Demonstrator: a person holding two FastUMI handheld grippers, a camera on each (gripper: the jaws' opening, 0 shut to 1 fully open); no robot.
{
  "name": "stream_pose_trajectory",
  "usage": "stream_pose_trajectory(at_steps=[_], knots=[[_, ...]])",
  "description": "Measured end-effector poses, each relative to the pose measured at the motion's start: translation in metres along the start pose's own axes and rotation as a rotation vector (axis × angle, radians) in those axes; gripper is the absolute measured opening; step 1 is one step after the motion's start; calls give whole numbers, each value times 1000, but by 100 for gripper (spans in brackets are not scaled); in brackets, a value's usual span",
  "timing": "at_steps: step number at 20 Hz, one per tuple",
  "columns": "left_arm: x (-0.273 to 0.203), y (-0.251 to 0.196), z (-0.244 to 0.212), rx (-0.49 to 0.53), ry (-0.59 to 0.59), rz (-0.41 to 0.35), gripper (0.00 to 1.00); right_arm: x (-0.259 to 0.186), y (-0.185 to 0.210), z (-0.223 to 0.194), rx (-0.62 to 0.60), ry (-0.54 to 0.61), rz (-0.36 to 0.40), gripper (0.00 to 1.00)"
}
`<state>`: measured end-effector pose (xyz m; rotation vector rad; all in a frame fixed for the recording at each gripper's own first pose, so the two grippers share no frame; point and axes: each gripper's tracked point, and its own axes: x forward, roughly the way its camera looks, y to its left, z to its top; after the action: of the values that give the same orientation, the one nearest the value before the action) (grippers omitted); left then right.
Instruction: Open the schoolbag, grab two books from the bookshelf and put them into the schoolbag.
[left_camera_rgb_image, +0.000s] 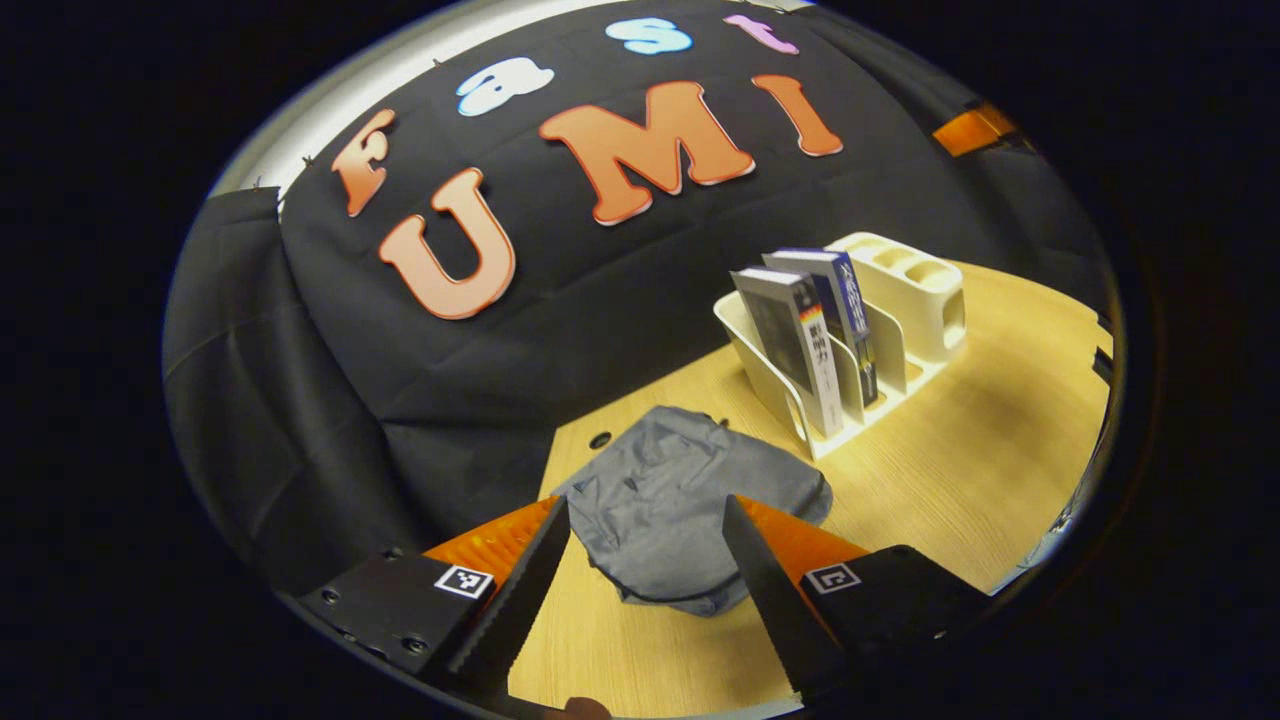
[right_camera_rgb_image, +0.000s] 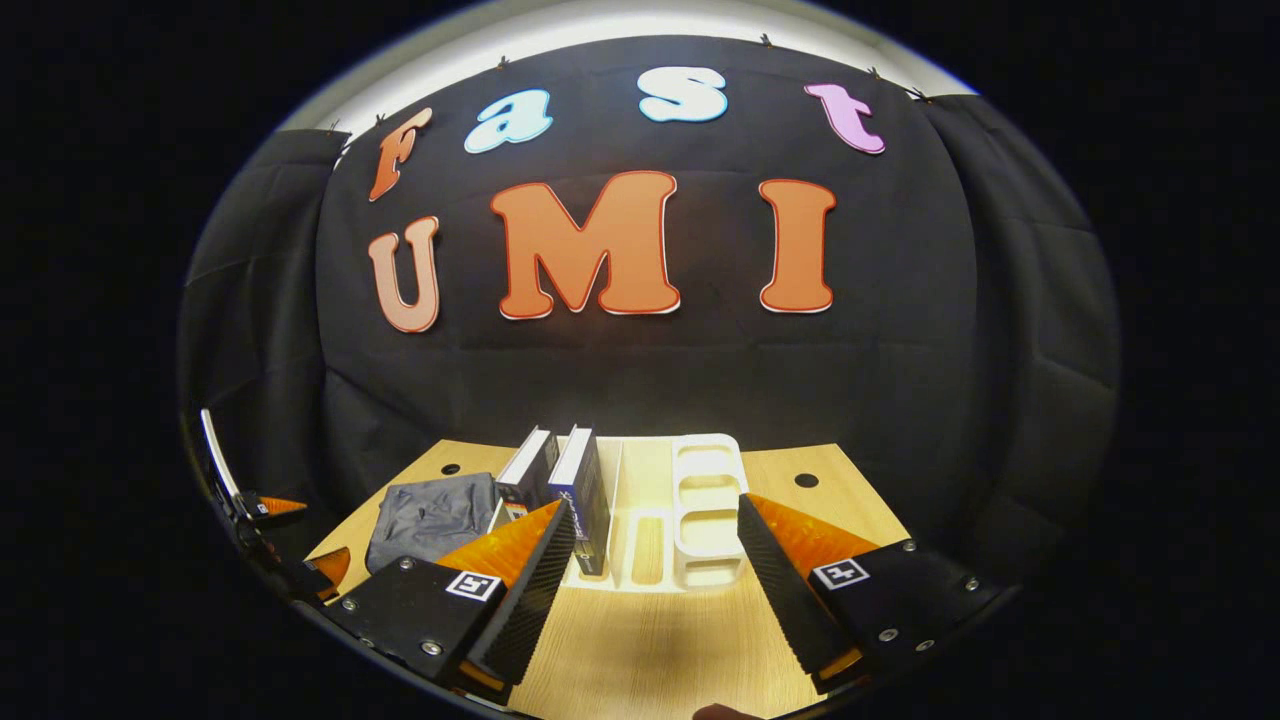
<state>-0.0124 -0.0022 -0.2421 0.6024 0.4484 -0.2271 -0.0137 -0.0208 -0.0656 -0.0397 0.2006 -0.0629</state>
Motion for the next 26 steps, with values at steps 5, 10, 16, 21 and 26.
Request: stream_pose_trajectory(at_steps=[5, 10, 16, 21, 26], knots=[[20, -38, -32, 139, 59, -71, 97, 6, -16, -22, -16, 70, -43, 97], [52, -65, -47, 234, 76, -106, 97, -1, -25, -29, 4, 97, -73, 98], [109, -72, -86, 328, 158, -102, 97, -13, -45, -41, 22, 138, -129, 98], [131, -76, -88, 373, 179, -117, 98, -13, -51, -42, 27, 150, -154, 98], [130, -74, -72, 407, 133, -117, 32, -4, -40, -45, 81, 156, -135, 98]])
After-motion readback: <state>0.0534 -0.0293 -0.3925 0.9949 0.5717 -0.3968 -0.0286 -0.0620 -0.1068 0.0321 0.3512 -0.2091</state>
